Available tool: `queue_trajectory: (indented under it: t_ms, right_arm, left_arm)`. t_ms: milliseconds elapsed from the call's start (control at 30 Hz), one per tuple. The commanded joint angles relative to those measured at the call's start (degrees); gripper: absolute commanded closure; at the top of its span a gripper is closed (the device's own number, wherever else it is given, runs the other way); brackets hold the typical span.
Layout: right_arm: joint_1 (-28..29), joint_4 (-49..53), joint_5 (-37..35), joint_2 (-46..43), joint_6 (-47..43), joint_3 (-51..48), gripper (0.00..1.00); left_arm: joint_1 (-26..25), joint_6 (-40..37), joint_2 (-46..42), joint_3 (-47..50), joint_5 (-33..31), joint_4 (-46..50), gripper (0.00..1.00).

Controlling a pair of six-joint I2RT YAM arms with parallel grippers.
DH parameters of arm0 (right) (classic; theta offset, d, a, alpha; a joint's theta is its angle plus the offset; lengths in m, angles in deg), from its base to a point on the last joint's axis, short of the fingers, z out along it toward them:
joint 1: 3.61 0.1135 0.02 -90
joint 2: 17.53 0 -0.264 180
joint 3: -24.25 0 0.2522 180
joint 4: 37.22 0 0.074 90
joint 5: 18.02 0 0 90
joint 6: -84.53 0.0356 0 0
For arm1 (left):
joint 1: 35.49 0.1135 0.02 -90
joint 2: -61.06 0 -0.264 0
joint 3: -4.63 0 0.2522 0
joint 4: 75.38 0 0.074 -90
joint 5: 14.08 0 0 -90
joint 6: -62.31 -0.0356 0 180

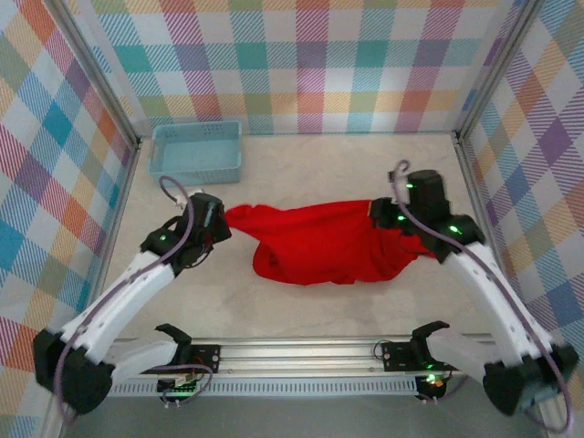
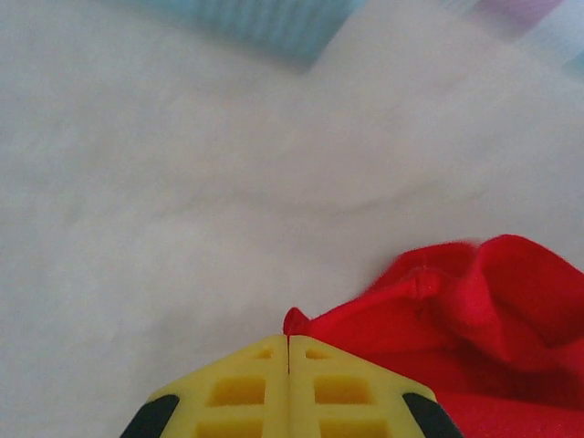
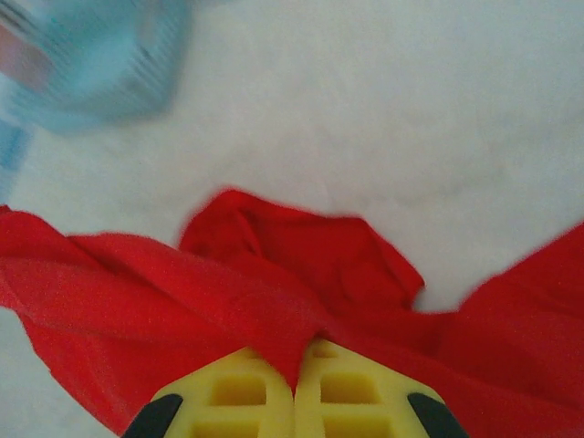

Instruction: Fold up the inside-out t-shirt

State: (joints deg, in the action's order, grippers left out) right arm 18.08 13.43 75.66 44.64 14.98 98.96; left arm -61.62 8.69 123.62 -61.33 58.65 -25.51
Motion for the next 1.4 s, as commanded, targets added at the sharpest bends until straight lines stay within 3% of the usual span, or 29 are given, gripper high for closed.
queue_trajectory:
  t_ms: [0,233,433,900,1100,1200,1367]
  right_arm:
    - [4.2,-0.5,-5.3,4.0,-1.4,0.6,1.00]
    - [5.7,-0.9,-6.1,6.5,-3.6,10.0,1.00]
    - [5.7,-3.6,-3.7,5.1,-3.9,11.6,1.00]
    - [6.8,-5.1,-2.5,8.2,-2.0,2.7,1.00]
    - [6.6,-5.1,-3.9,10.9,1.6,-2.2,1.00]
    - [6.2,-1.0,-5.8,15.7,-0.9,8.3,1.00]
    - [1.8,1.3,-5.8,22.5,-5.2,35.3,1.00]
  left_arm:
    - [3.1,0.3,-0.4,-1.0,5.0,6.9,1.00]
    - [3.2,-6.5,-8.9,-12.2,0.1,7.2,1.00]
    - [3.2,-8.3,-15.7,-12.2,-5.7,5.4,1.00]
    - [3.2,-6.2,-16.8,-3.3,-1.6,7.0,1.00]
    - [3.2,-4.4,-9.7,0.4,6.8,2.6,1.00]
    - [4.8,-5.6,-1.2,-8.9,4.3,4.5,1.00]
    - [12.9,-5.8,11.2,-34.7,9.7,4.3,1.00]
